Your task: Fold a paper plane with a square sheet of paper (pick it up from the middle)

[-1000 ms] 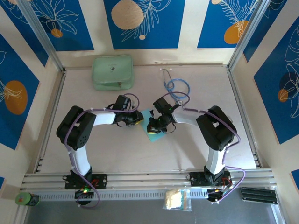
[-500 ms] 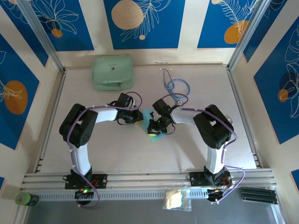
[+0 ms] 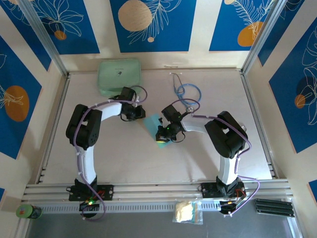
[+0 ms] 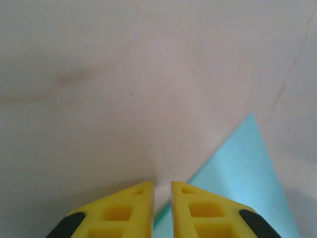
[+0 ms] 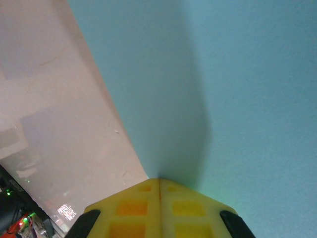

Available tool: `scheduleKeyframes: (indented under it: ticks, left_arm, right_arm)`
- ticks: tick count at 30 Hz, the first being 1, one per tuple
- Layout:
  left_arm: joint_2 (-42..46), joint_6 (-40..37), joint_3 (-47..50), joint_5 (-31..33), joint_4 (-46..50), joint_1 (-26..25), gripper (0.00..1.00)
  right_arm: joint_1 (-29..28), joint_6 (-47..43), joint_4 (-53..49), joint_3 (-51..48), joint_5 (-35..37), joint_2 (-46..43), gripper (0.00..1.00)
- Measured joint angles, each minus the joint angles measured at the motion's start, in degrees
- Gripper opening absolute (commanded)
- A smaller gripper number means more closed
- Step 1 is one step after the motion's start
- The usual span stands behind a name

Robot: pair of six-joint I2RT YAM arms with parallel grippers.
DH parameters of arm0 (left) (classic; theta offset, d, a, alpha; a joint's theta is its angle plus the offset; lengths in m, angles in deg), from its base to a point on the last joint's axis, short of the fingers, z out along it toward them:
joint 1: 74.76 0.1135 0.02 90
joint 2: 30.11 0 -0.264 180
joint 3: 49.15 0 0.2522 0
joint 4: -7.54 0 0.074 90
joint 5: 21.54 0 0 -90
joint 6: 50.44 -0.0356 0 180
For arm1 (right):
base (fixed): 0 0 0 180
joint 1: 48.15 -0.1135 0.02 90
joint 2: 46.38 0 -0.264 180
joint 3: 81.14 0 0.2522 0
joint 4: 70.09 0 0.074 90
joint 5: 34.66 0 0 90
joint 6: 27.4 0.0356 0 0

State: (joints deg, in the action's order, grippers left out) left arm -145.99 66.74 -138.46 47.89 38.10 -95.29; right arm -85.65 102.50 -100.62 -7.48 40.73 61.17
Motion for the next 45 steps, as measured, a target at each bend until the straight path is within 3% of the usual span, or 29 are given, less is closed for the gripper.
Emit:
scheduleKeyframes:
  ticks: [4,10,14,20,28,39,45]
  left_arm:
    - [2.1,0.9,0.1,1.3,-0.7,1.0,0.27]
    - [12.9,7.0,8.7,2.2,-5.1,0.2,0.40]
    - [19.5,12.2,16.2,3.6,-9.2,0.0,0.55]
    - [24.0,18.6,24.3,6.3,-12.5,0.0,0.66]
    - [24.8,21.6,26.5,6.8,-15.1,0.0,0.71]
    - [23.6,22.5,26.4,3.4,-18.1,-2.3,0.79]
    - [20.4,23.3,24.0,-0.7,-19.4,-4.4,0.79]
  right_arm:
    - [0.0,2.5,-0.3,3.0,-0.6,2.2,0.00]
    - [0.3,6.3,-0.4,9.5,0.0,4.2,0.00]
    - [1.8,6.4,-0.3,11.3,1.0,2.9,0.11]
    - [4.4,0.9,-5.1,21.5,4.7,8.2,0.19]
    - [4.5,-2.3,-10.1,26.8,10.0,15.0,0.24]
    - [4.1,16.2,-13.9,19.7,14.5,8.6,0.30]
    - [5.5,16.6,-12.0,15.0,13.6,-0.1,0.51]
